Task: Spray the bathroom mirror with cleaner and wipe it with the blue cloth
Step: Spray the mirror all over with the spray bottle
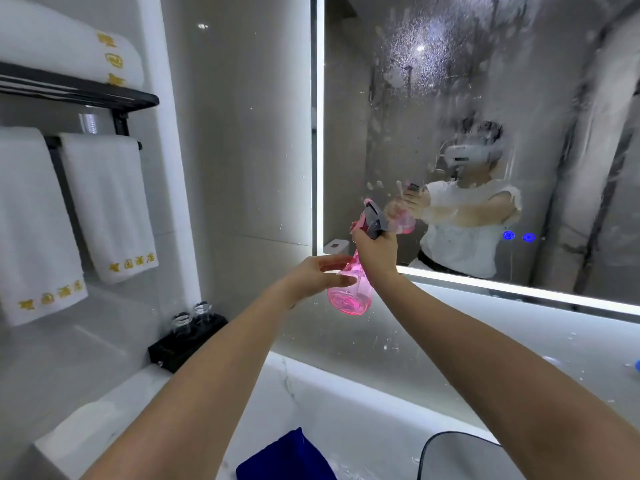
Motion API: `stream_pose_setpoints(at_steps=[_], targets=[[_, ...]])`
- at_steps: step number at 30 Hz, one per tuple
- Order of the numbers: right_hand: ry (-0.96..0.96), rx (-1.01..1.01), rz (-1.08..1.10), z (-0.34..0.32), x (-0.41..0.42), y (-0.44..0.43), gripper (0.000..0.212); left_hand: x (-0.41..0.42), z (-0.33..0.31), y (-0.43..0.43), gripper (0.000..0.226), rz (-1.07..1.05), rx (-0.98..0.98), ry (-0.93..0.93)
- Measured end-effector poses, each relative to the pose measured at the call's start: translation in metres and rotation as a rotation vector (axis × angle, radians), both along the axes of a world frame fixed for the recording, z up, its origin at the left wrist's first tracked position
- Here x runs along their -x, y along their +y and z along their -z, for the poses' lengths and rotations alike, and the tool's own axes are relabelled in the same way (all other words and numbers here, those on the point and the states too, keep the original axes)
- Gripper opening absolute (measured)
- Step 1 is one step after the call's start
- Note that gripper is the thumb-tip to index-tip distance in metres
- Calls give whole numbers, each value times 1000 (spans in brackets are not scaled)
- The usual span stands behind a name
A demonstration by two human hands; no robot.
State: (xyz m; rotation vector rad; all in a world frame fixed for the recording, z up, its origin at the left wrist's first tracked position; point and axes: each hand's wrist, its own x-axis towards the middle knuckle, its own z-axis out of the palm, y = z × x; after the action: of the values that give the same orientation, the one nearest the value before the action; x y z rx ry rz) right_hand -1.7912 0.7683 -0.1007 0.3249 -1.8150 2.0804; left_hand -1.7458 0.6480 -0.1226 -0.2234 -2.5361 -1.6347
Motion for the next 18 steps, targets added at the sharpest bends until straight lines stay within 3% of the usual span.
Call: stream_pose_setpoints(at_steps=[9,16,18], targets=[[-41,-68,48,28,2,-12,30,3,25,-14,56,39,11,-71],[-37,-72,59,47,6,-21,13,-1,35,-21,56,44,32,-114],[-29,-94,73,51,6,-23,25,-2,40,-22,56,57,22,-127]])
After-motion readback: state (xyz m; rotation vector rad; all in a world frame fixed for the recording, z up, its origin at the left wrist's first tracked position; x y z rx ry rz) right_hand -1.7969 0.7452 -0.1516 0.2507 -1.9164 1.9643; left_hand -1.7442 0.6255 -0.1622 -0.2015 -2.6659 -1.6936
